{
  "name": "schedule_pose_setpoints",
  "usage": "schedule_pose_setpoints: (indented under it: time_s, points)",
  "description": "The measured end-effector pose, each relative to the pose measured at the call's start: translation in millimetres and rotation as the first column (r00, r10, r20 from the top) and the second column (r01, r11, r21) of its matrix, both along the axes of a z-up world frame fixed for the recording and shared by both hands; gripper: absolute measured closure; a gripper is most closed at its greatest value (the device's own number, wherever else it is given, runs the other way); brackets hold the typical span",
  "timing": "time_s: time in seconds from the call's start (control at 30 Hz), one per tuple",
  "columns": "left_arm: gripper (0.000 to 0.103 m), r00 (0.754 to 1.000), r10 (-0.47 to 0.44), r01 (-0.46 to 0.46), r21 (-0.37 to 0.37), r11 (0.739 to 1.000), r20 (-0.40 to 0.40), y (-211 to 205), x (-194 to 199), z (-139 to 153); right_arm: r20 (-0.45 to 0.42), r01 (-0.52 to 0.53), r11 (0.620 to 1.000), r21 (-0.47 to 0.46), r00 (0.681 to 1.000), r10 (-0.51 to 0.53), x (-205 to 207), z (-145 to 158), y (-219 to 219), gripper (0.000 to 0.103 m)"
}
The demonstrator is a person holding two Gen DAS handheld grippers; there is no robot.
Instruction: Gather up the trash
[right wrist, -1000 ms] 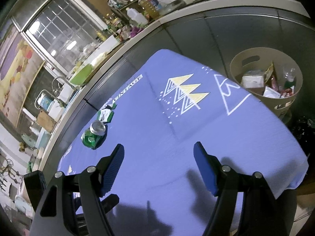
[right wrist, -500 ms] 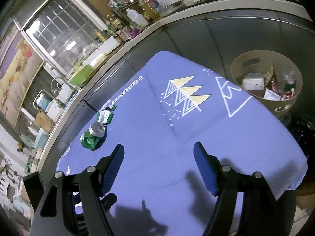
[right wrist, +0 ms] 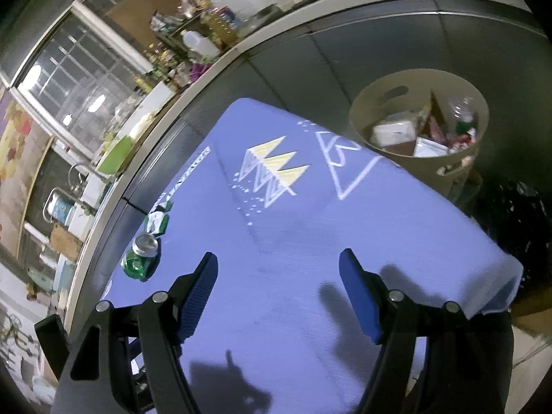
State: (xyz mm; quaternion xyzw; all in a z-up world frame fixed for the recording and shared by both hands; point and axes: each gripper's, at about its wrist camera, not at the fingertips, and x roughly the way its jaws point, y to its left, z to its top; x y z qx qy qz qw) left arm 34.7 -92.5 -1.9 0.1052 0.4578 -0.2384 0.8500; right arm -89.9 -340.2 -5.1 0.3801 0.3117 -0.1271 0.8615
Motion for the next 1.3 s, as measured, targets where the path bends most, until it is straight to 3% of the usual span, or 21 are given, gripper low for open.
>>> schedule_pose_setpoints:
  time_s: [0.7, 1.13, 1.3]
  points:
    - [0.006, 0.997, -0.052, 0.051, 0.021, 0.998, 0.056, -12.9, -10.6, 8.4, -0.011, 0.014, 0.999, 0.05, 1.0, -0.014, -4.2, -9.6, -8.6, 0.034]
    - [0.006, 0.988, -0.087, 0.089, -0.013, 0.996, 0.127, -15.3, -21.9, 20.1, -0.014, 0.013, 0.998, 0.054, 1.0, -0.012, -3.2, -11.7, -9.7, 0.034]
    - [0.006, 0.99, -0.088, 0.093, -0.039, 0.995, 0.114, -12.2, -15.7, 19.1, -0.017, 0.005, 0.999, 0.051, 1.0, -0.004, -1.3, -11.7, -9.4, 0.034]
